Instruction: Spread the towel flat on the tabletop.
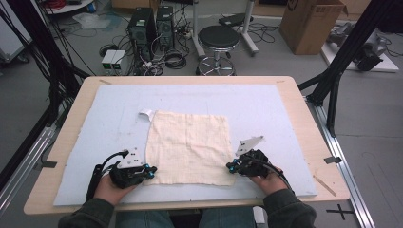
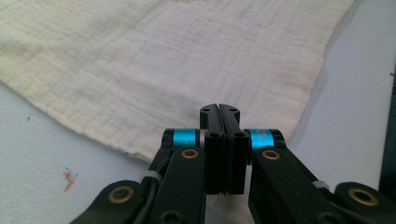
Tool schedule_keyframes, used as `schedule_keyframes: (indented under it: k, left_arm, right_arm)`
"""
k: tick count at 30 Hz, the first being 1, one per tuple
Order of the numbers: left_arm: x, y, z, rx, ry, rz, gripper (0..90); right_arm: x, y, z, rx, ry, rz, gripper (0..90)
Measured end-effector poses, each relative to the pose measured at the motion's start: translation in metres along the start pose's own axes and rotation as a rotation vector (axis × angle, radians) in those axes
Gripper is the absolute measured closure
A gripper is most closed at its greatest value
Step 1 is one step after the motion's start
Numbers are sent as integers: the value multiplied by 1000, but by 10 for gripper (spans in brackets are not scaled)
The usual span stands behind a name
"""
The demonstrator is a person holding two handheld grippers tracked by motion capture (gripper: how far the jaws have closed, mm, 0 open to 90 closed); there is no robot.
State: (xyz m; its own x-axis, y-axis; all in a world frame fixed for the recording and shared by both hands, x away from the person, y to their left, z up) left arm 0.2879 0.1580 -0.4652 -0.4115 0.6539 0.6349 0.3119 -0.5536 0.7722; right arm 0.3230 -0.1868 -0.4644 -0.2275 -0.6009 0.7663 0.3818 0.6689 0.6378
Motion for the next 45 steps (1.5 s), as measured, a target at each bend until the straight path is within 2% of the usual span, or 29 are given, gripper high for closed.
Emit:
schedule_keyframes:
  k: [1, 5, 9, 12, 14, 16, 19, 23, 24, 27, 29, 36, 45]
  left_arm:
    - [2, 0, -1, -2, -4, -6, 885]
    - [8, 0, -4, -9, -3, -21, 884]
    - [14, 1, -5, -3, 8, -53, 871]
    - [14, -1, -3, 12, 19, -50, 719]
    - [13, -2, -1, 23, 33, -47, 645]
    - [12, -4, 1, 25, 41, -43, 607]
    - [10, -4, 2, 31, 43, -39, 587]
    - [8, -3, 1, 20, 39, -36, 604]
    - [7, -3, 0, 22, 37, -36, 605]
    - [7, -3, 2, 21, 47, -32, 595]
    - [7, -3, 3, 28, 46, -39, 591]
    - [12, -2, 9, 68, 62, -67, 556]
    - [16, 0, 11, 73, 68, -82, 511]
  right_arm:
    - [2, -1, 1, -11, 3, -3, 890]
    - [2, -3, 4, 6, -1, -6, 888]
    - [4, -3, 5, 4, 3, -21, 877]
    - [7, -5, 3, -32, 17, -47, 767]
    - [9, -6, 3, -50, 25, -68, 713]
    - [9, -5, 3, -46, 25, -79, 669]
    - [8, -2, 6, -28, 25, -91, 636]
    - [6, 1, 10, -14, 30, -106, 611]
    - [6, 2, 10, -9, 18, -116, 598]
    - [5, 3, 9, -21, 2, -128, 546]
    - [5, 5, 8, -30, 4, -137, 542]
    - [4, 8, 3, -54, -20, -164, 470]
    - [7, 8, -3, -84, -37, -190, 385]
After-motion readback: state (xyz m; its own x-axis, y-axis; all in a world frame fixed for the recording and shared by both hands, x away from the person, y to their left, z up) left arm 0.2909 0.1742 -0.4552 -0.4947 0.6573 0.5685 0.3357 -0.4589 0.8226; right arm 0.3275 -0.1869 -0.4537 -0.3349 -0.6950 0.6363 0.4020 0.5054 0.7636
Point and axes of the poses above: each handheld gripper's, and its own axes: x roughly backward along the jaws, y roughly out of its top, z roughly to its left, the point moved 5 cm from there along -x, roughly forward along the jaws, and after that the axes turned 2 degrees about -x, right-handed, at the moved point
